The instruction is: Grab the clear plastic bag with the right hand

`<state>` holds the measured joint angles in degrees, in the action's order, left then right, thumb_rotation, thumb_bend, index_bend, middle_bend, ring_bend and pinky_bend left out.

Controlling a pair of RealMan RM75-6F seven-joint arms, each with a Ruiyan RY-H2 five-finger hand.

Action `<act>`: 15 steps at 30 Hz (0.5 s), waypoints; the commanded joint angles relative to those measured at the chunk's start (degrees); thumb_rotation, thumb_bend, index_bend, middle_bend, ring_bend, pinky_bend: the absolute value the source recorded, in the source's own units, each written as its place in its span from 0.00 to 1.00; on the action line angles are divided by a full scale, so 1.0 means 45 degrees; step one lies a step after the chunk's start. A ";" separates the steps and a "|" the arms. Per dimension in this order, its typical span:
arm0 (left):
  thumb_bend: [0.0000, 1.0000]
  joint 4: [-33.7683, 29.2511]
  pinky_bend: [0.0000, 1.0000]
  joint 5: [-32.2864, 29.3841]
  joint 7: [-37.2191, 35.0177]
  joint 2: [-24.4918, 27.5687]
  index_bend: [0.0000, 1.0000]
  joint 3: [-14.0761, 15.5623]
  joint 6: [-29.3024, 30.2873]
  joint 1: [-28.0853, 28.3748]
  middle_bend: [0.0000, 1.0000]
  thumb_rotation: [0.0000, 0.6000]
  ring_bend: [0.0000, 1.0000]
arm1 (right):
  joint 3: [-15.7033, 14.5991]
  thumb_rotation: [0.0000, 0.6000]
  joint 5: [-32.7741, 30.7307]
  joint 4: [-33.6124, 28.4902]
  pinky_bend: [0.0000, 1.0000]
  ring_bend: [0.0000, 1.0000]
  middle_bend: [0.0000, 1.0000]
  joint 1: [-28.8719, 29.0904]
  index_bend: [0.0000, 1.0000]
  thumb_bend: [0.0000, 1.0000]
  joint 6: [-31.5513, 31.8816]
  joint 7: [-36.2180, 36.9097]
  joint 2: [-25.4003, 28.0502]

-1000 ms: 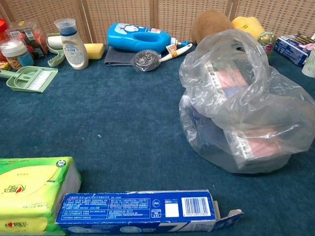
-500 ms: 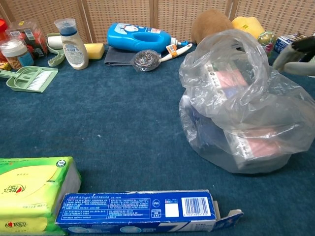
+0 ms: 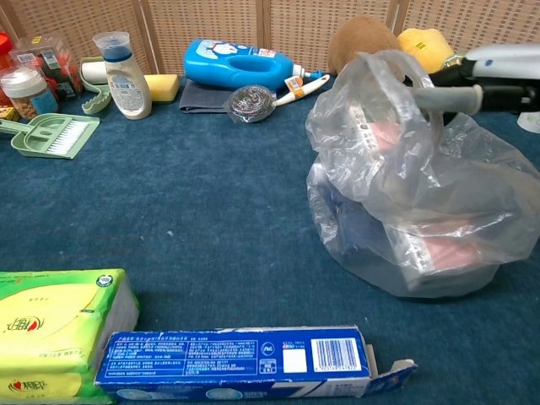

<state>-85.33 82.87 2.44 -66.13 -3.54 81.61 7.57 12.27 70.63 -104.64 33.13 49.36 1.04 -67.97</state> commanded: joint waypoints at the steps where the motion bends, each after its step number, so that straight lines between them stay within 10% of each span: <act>1: 0.16 0.0166 0.15 -0.0027 -0.0151 -0.0082 0.29 0.0010 -0.0062 0.0016 0.36 0.00 0.32 | 0.0178 0.16 -0.0459 -0.0293 0.22 0.24 0.31 0.0310 0.30 0.31 -0.0275 0.0057 0.0048; 15: 0.16 0.0674 0.15 -0.0055 -0.0615 -0.0241 0.29 0.0040 -0.0135 0.0017 0.36 0.00 0.32 | 0.0843 0.17 -0.2081 -0.1214 0.23 0.25 0.33 0.1048 0.31 0.31 -0.1316 0.1817 0.0285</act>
<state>-82.31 82.62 -0.31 -67.21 -3.36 80.99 7.65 15.28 62.26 -109.45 37.17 44.47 7.81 -67.08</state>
